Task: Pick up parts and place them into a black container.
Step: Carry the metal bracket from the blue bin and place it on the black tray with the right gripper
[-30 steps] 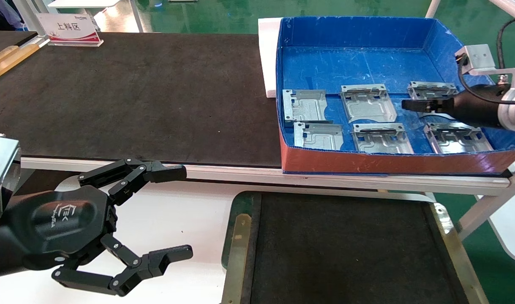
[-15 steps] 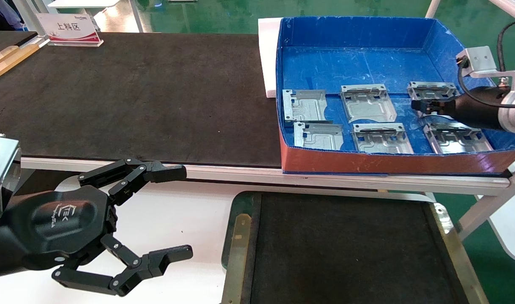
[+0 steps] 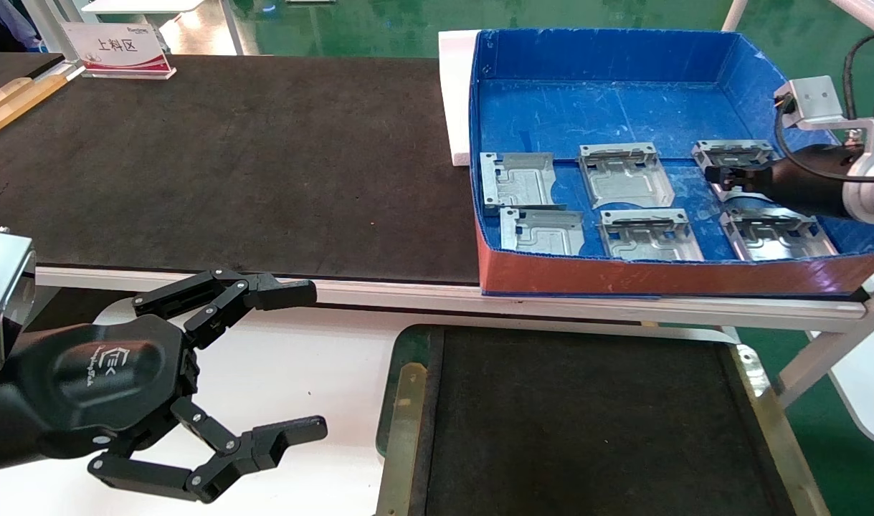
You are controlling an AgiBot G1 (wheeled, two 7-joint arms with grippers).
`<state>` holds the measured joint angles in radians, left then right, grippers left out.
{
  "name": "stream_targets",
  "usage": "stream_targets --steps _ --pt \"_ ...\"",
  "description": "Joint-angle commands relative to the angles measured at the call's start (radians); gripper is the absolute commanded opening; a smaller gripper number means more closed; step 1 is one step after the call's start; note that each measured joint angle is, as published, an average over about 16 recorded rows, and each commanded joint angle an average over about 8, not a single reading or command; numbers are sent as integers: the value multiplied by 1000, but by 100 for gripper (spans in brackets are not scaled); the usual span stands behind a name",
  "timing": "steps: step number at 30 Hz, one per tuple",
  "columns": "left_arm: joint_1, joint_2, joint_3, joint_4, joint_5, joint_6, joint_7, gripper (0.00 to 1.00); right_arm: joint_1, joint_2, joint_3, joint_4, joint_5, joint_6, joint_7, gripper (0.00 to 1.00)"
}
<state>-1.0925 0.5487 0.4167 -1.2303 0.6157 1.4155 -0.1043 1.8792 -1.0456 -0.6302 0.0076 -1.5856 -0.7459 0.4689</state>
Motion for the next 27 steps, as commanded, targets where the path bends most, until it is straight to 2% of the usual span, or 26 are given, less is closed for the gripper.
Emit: stream_targets --steps 1,7,13,16,27 --pt "0 0 0 0 0 0 0 100 -2 -1 0 1 1 5 0 0" --pt "0 0 0 0 0 0 0 100 26 13 6 23 8 -9 -26 0" --pt "0 0 0 0 0 0 0 100 62 32 15 44 21 -73 -64 0" --pt "0 0 0 0 0 0 0 100 82 43 19 57 30 -139 -90 0" --pt "0 0 0 0 0 0 0 100 134 87 47 104 84 -466 -226 0"
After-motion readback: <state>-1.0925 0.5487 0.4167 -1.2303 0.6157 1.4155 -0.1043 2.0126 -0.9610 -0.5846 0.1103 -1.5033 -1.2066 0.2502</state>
